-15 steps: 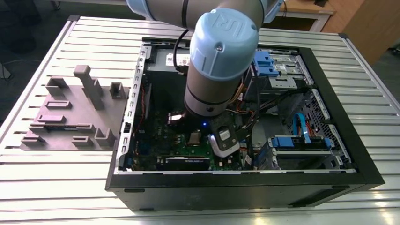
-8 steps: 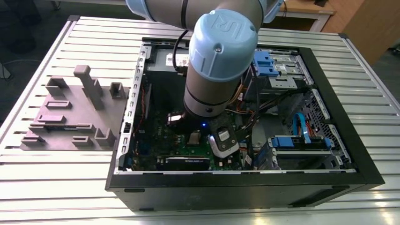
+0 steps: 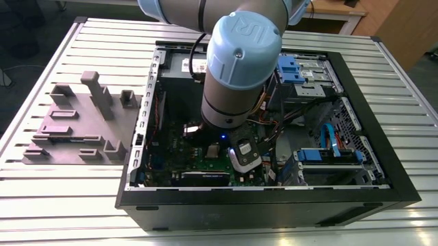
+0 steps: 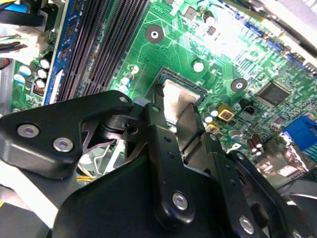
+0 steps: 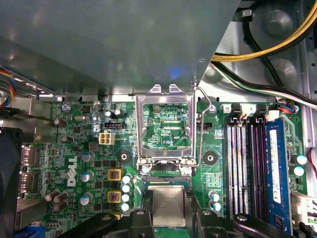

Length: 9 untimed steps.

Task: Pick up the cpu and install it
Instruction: 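Place the cpu into insertion slot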

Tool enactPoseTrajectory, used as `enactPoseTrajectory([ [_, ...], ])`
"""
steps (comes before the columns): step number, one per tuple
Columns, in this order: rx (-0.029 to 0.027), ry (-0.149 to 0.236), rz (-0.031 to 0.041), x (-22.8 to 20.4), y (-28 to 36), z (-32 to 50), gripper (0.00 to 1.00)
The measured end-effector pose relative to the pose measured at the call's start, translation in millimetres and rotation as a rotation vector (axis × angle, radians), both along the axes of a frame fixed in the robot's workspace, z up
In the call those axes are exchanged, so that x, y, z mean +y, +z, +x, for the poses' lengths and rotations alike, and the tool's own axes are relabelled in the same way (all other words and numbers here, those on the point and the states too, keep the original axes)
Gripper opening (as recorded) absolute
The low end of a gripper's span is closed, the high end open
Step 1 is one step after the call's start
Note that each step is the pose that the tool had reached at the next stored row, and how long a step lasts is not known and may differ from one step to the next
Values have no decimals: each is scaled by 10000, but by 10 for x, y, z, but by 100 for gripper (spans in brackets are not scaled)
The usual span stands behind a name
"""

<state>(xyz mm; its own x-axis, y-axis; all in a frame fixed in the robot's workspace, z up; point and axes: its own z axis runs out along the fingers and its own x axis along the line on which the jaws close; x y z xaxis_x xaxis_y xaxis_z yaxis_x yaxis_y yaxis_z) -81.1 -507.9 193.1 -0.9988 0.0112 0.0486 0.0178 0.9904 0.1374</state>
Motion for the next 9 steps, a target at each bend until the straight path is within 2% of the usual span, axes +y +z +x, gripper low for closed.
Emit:
enactPoseTrajectory([
  [9, -1, -27, 1, 1, -1, 0, 36],
])
